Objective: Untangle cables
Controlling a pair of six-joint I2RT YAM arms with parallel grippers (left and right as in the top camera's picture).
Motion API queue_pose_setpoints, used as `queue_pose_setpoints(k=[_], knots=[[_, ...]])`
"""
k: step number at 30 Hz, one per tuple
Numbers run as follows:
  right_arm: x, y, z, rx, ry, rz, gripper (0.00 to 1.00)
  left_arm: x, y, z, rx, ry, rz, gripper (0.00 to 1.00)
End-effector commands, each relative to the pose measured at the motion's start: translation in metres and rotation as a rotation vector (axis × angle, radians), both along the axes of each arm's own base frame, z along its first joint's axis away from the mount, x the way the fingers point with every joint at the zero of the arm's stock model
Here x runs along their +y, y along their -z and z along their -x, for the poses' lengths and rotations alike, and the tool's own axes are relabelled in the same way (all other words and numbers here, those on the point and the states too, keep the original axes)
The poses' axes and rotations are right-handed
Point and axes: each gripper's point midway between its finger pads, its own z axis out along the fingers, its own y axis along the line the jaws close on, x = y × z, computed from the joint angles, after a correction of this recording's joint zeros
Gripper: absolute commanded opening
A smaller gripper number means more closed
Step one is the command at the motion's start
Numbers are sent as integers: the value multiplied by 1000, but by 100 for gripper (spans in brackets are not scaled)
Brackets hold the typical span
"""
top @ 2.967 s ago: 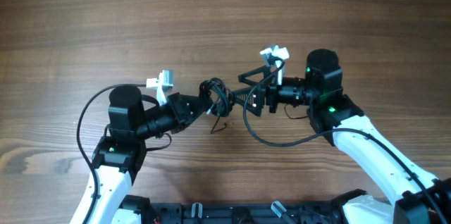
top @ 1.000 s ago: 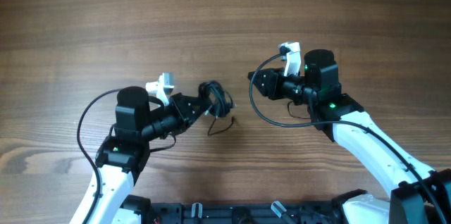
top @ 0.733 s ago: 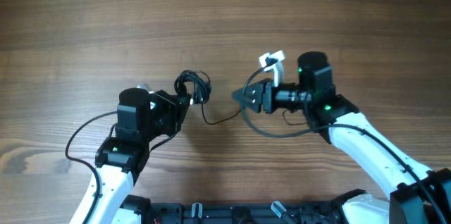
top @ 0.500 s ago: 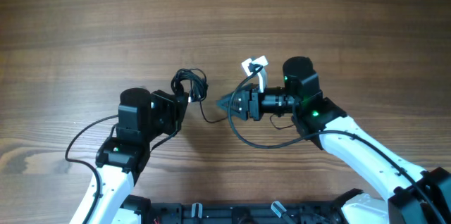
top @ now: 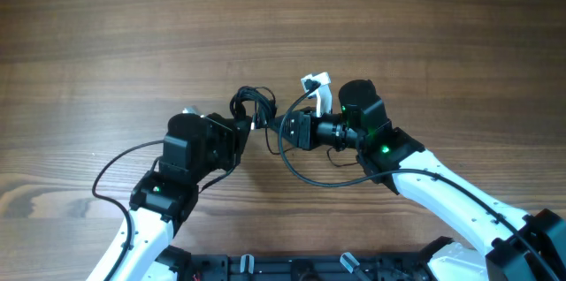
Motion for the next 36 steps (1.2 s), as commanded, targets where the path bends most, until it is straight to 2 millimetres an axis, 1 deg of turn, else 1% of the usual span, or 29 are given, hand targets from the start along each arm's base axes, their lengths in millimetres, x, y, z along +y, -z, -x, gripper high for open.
queue_pose_setpoints(k=[1, 3, 6, 8, 13, 16, 17, 20, 22, 23, 25, 30, 32, 36], knots=[[4, -2, 5, 32, -26, -19, 27, -4, -7, -1, -13, -8, 18, 4], [5, -3, 6, 75, -14, -36, 26, -5, -7, -1, -18, -16, 2, 4], [8, -6, 14, 109, -53, -62, 25, -2, -6, -3, -30, -46, -25, 4], [8, -6, 16, 135, -50, -67, 25, 0, -6, -5, -33, -58, -30, 4], [7, -3, 16, 151, -46, -60, 27, 0, -6, -4, -10, -81, 1, 4], [3, 6, 14, 173, -11, -26, 36, 0, -6, -4, -8, -84, 3, 4], [1, 10, 14, 187, 2, -10, 45, 0, -5, -4, 9, -98, 20, 4], [1, 10, 14, 186, 4, -9, 47, -1, -4, -3, 36, -116, 55, 4], [1, 8, 13, 183, 7, -17, 47, -4, -5, -1, 43, -95, 66, 4], [2, 8, 12, 210, 19, -27, 47, -6, -5, 1, 47, -83, 72, 4], [2, 7, 12, 264, 42, -44, 42, -10, -5, 3, 47, -69, 72, 4], [6, 0, 18, 302, 14, -82, 35, -15, -4, 6, 44, -56, 63, 4], [8, -5, 17, 308, 14, -103, 28, -17, -3, 7, 47, -49, 60, 4], [13, -21, 16, 324, 2, -172, 5, -15, 3, 11, 55, -34, 20, 4]])
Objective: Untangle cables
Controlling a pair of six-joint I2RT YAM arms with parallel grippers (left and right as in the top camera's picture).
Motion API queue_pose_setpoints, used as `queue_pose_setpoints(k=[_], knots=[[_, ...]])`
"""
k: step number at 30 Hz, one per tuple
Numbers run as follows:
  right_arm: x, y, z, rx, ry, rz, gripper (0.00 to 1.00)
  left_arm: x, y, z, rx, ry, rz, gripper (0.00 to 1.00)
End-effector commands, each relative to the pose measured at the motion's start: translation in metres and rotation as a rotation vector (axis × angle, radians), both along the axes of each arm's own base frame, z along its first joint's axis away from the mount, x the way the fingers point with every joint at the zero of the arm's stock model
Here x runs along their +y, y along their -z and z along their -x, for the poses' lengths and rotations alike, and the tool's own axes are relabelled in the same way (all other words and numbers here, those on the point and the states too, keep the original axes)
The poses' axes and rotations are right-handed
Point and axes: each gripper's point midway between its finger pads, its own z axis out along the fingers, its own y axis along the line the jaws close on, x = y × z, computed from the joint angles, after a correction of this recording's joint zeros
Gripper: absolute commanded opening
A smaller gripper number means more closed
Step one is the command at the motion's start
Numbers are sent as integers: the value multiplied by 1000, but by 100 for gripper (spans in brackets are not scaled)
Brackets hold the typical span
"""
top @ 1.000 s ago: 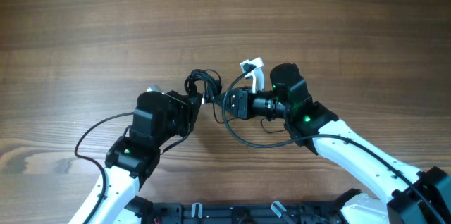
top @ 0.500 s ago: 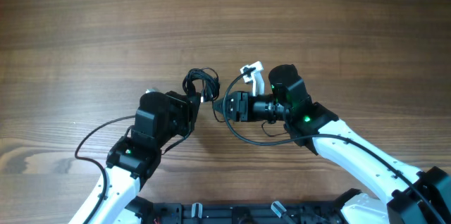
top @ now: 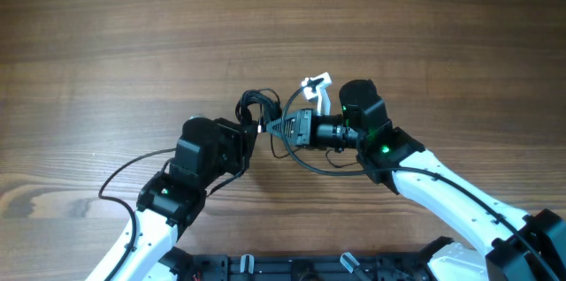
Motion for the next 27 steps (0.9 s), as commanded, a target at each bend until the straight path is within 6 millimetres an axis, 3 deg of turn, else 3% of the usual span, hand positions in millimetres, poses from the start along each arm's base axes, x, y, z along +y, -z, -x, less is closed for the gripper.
queue_pose_setpoints(k=[1, 6, 13, 17, 20, 24, 27], knots=[[7, -14, 2, 34, -18, -64, 5, -2, -2, 2, -30, 42, -42, 4], [5, -9, -2, 39, 16, -44, 4, -5, 2, 0, -22, 50, -45, 4], [-9, 12, -22, -125, 95, 102, 6, -22, -16, -2, -170, 160, -92, 4], [-23, 30, -33, -134, 172, 206, 8, -34, -26, 2, -260, 281, -109, 4], [-29, 30, -43, -162, 227, 233, 7, -55, -41, 15, -441, 503, -155, 4], [-37, 33, -54, -170, 303, 265, 7, -73, -47, 32, -556, 659, -192, 4], [-41, 33, -59, -184, 332, 280, 8, -95, -67, 46, -724, 769, -188, 4]])
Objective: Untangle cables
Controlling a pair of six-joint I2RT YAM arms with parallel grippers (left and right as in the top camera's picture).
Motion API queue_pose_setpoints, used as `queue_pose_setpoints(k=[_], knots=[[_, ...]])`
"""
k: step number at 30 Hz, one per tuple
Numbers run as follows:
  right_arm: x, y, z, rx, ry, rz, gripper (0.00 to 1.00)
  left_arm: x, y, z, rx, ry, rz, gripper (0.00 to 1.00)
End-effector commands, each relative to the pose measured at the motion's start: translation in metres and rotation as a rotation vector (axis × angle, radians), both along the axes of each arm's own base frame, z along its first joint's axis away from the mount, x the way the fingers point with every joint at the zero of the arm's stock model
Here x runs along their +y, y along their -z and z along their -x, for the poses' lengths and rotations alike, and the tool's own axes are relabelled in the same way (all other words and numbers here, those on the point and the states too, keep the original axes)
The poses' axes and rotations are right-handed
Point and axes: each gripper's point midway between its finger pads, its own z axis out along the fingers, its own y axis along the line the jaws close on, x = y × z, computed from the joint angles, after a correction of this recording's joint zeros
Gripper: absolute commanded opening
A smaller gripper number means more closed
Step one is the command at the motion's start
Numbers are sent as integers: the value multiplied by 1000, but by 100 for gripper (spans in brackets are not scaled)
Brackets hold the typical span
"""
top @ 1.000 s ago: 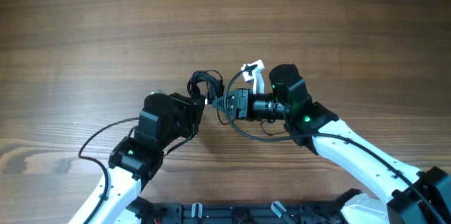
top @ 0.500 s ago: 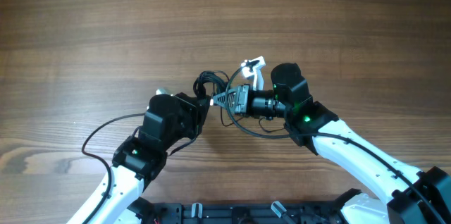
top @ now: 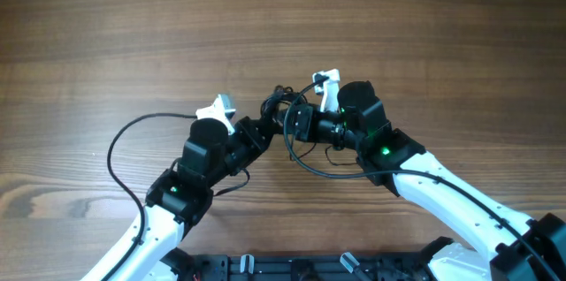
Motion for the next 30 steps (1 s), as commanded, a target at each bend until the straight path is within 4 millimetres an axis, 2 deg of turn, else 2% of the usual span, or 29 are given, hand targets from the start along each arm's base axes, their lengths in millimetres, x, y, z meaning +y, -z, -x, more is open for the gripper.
queue_pose_setpoints(k=[1, 3, 9, 12, 14, 17, 19, 21, 23, 27, 30], knots=[[-19, 16, -25, -44, 143, 104, 8, -57, -52, 46, -252, 398, 67, 4], [-23, 17, -28, -68, 150, 127, 8, -62, -61, 50, -317, 440, 74, 4], [-49, 27, -42, -50, 236, 187, 8, -66, -70, 60, -390, 520, 79, 4], [-51, 23, -42, -109, 176, 209, 17, -63, -77, 54, -420, 482, 79, 4], [-48, 6, -37, -153, 124, 172, 32, -51, -62, 40, -354, 402, 36, 4], [-54, -33, -31, -211, 92, 80, 47, -20, -35, 15, -183, 205, -3, 4], [-65, -62, -23, -268, 88, 38, 53, -3, -32, 2, -143, 125, 12, 4], [-78, -76, -14, -330, 84, 69, 58, 12, -36, -10, -139, 56, 34, 4], [-82, -73, -4, -367, 45, 134, 62, 26, -40, -21, -121, -15, 72, 4], [-87, -35, 15, -235, -9, 221, 70, 43, -41, -31, -30, -128, 168, 4], [-67, -16, 29, -241, -162, 244, 70, 44, -41, -31, 69, -190, 271, 4]])
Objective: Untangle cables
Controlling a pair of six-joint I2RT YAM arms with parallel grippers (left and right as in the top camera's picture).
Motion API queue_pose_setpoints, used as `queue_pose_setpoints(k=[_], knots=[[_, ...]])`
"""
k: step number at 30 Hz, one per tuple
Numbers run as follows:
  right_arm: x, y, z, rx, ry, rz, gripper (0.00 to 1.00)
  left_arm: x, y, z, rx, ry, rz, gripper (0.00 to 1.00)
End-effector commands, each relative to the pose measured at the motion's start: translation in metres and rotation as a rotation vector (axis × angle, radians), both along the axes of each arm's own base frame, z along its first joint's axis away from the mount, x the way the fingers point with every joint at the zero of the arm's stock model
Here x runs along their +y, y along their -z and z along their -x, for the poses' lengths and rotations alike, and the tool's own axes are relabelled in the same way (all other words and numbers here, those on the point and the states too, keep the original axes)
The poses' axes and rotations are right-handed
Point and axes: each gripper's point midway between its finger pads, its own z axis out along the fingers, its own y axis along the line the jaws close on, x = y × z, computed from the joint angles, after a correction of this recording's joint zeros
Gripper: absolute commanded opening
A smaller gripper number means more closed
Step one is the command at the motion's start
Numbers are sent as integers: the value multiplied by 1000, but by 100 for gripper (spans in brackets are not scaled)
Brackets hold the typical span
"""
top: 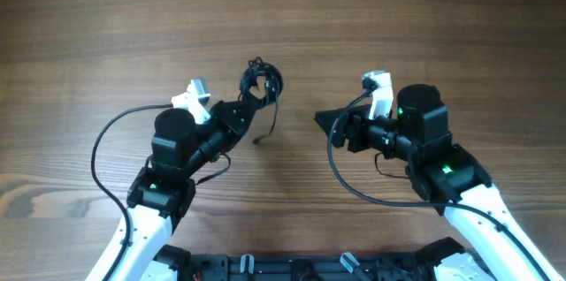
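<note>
A black cable bundle point(263, 76), coiled into a small knotted loop, is at mid-table, just left of centre. A loose black tail point(269, 126) trails down from it toward the table. My left gripper point(251, 98) reaches up from the lower left and is shut on the bundle's lower edge. My right gripper point(320, 118) points left, about a hand's width to the right of the bundle, and touches no cable. Its dark fingers merge into one wedge, so their spacing is hidden.
The wooden table point(283, 16) fills the view. Thin black arm cables loop out beside each arm, one at the left point(102, 153) and one below the right wrist point(345, 179). The black arm base rail point(292, 268) runs along the front edge.
My right gripper has moved right, away from the bundle, leaving a gap. The left gripper has moved up and a little left, with the bundle in it.
At first both grippers met at the bundle in mid-table, left from the left side, right from the right. They stayed pressed close at the following two moments, shifting slightly right. Now they stand apart, with the bundle at the left gripper.
</note>
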Motion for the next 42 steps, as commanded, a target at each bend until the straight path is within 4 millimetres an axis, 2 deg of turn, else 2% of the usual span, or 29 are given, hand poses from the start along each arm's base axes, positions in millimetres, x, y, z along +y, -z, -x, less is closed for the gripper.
queue_pose_setpoints(k=[1, 5, 7, 13, 14, 18, 20, 25, 29, 32, 34, 36, 38, 42], knots=[[25, 17, 13, -42, -176, 51, 71, 2, -7, -1, 112, -73, 161, 4], [58, 38, 20, -47, -289, 69, 69, 2, -7, -1, 219, -130, 282, 4], [71, 44, 20, -59, -318, 63, 63, 2, -6, 0, 236, -137, 294, 4], [87, 22, -3, -201, -308, -7, 33, 1, 9, 7, 307, -135, 272, 4], [88, 22, -3, -200, -305, -10, 32, 1, 9, 7, 307, -135, 272, 4], [86, 30, 5, -131, -315, -11, 46, 2, 9, 7, 342, -156, 311, 4], [86, 34, 10, -103, -329, -8, 47, 2, 9, 7, 369, -173, 342, 4], [75, 59, 21, -29, -339, 75, 51, 2, 10, 7, 433, -211, 412, 4], [79, 71, 27, -67, -428, 115, 58, 2, 10, 7, 465, -230, 449, 4], [90, 85, 39, -46, -482, 133, 59, 2, 10, 7, 481, -239, 466, 4], [101, 90, 45, -69, -525, 136, 51, 2, 10, 7, 482, -239, 466, 4], [108, 86, 39, -108, -520, 116, 24, 2, 10, 7, 481, -239, 465, 4], [108, 79, 26, -99, -436, 95, 5, 2, 10, 7, 463, -228, 444, 4], [99, 41, 13, -108, -372, -9, 4, 3, 12, 7, 248, -106, 190, 4]])
